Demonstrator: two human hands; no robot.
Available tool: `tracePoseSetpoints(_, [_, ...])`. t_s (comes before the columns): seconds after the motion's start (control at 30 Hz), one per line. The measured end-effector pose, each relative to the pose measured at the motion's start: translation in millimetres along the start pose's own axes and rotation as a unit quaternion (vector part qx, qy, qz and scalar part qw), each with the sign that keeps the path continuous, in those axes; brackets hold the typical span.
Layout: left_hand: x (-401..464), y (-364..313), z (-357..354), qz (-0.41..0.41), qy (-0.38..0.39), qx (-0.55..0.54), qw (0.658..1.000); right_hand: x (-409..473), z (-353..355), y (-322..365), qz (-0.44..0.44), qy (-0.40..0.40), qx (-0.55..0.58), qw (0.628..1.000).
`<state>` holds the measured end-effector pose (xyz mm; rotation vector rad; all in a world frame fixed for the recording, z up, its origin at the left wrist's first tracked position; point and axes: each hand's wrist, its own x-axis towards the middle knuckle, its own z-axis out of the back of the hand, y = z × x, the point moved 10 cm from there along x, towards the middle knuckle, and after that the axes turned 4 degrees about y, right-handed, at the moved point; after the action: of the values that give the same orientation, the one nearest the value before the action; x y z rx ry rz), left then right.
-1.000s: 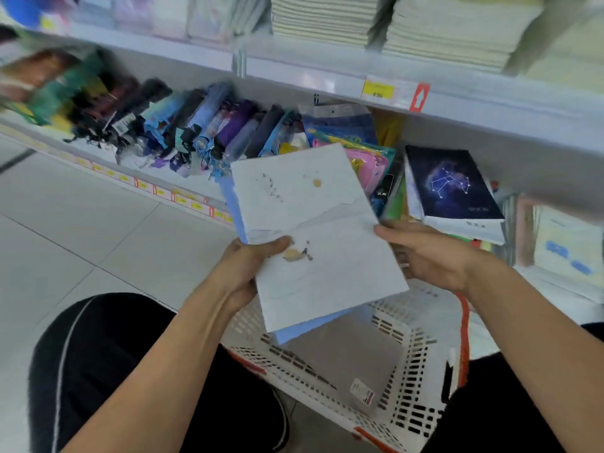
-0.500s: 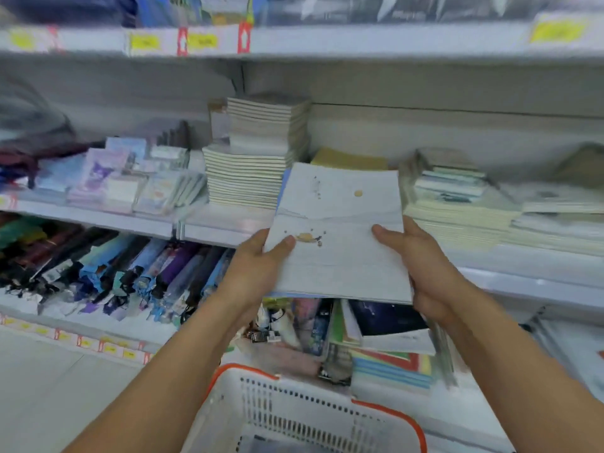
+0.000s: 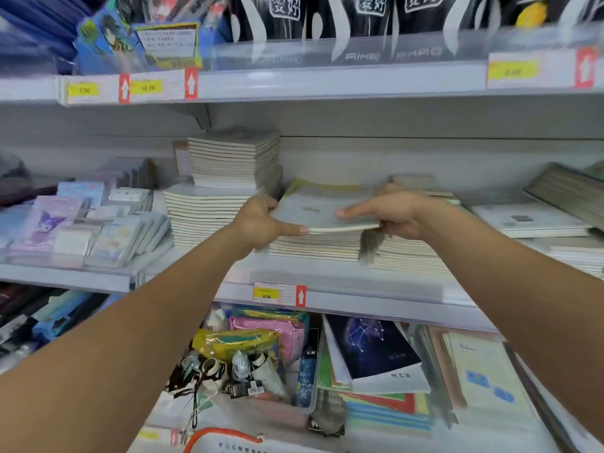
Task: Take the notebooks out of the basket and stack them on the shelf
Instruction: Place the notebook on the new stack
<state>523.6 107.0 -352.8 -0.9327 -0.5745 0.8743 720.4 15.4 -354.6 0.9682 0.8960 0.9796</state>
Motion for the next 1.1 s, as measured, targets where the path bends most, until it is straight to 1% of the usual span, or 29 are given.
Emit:
tracePoseSetpoints(0.03, [4.6, 3.0, 0.6, -0.019, -0.011, 0.030, 0.999, 0.3, -4.2, -4.3, -0.012, 0.022, -0.065, 0.998])
tracePoseSetpoints(0.07, [7.6, 3.7, 0.8, -0.041, -0.026, 0.059, 0.997, 0.1, -5.1, -8.5, -0.021, 0.026, -0.127, 0.991])
tracePoseSetpoints(0.13, [10.8, 3.3, 3.3, -0.081, -0.071, 0.110, 0.988, 9.1, 7.0, -14.2, -0.033, -0.024, -0.258, 0.965])
tracePoseSetpoints(0.17, [12.3, 3.4, 6.1, -0.094, -0.096, 0.127, 0.983, 14.1, 11.7, -15.4, -0.035, -0.049, -0.296, 0.953])
tracePoseSetpoints(0.27, [20.1, 5.3, 14.1, -0.113, -0.154, 0.164, 0.968, 34.7, 20.2, -16.9, -0.016, -0.082, -0.296, 0.952])
tracePoseSetpoints(0.47, [28.5, 5.8, 18.1, -0.104, -0.201, 0.184, 0.957, 54.5, 26.5, -18.8, 0.019, -0.097, -0.307, 0.947])
tracePoseSetpoints(0.57, [36.6, 10.6, 18.0, -0.095, -0.201, 0.210, 0.952, 58.1, 24.9, -19.4, 0.041, -0.087, -0.330, 0.939])
tracePoseSetpoints(0.67, [44.0, 17.5, 16.4, -0.086, -0.190, 0.229, 0.951, 52.8, 18.2, -16.3, 0.049, -0.083, -0.382, 0.919])
tracePoseSetpoints(0.73, [40.9, 17.1, 13.0, -0.094, -0.185, 0.226, 0.952, 48.1, 16.9, -12.3, 0.047, -0.100, -0.398, 0.910])
tracePoseSetpoints(0.77, [33.7, 15.5, 10.8, -0.112, -0.189, 0.217, 0.951, 41.5, 16.8, -7.2, 0.060, -0.126, -0.414, 0.900])
tracePoseSetpoints(0.8, [19.2, 13.7, 9.9, -0.137, -0.205, 0.203, 0.948, 28.2, 16.0, 0.0, 0.086, -0.174, -0.429, 0.882])
tracePoseSetpoints(0.83, [-1.6, 14.9, 9.8, -0.169, -0.236, 0.176, 0.941, 5.8, 12.7, 7.7, 0.134, -0.246, -0.428, 0.859])
tracePoseSetpoints(0.87, [-26.5, 23.0, 8.7, -0.198, -0.271, 0.132, 0.933, -28.4, 1.5, 13.7, 0.204, -0.322, -0.401, 0.833])
tracePoseSetpoints(0.9, [-54.1, 40.0, 3.6, -0.212, -0.296, 0.083, 0.928, -67.7, -19.6, 11.3, 0.290, -0.377, -0.348, 0.808])
tracePoseSetpoints(0.93, [-79.6, 66.0, -7.2, -0.202, -0.299, 0.048, 0.931, -100.0, -50.7, -2.8, 0.360, -0.383, -0.285, 0.802])
tracePoseSetpoints(0.97, [-100.2, 102.3, -24.3, -0.171, -0.283, 0.035, 0.943, -116.8, -87.4, -28.2, 0.400, -0.343, -0.239, 0.816])
tracePoseSetpoints(1.0, [-119.5, 147.2, -46.8, -0.110, -0.247, 0.036, 0.962, -118.2, -129.1, -64.6, 0.393, -0.267, -0.210, 0.854])
tracePoseSetpoints(1.03, [-137.4, 203.9, -73.9, -0.024, -0.194, 0.046, 0.980, -105.7, -175.0, -117.8, 0.336, -0.172, -0.203, 0.904])
tracePoseSetpoints(1.07, [-162.3, 268.3, -102.2, 0.086, -0.130, 0.051, 0.987, -92.6, -222.0, -178.4, 0.247, -0.063, -0.207, 0.945])
tracePoseSetpoints(1.1, [-195.8, 333.5, -128.4, 0.201, -0.067, 0.040, 0.976, -84.3, -265.0, -253.0, 0.130, 0.046, -0.225, 0.965])
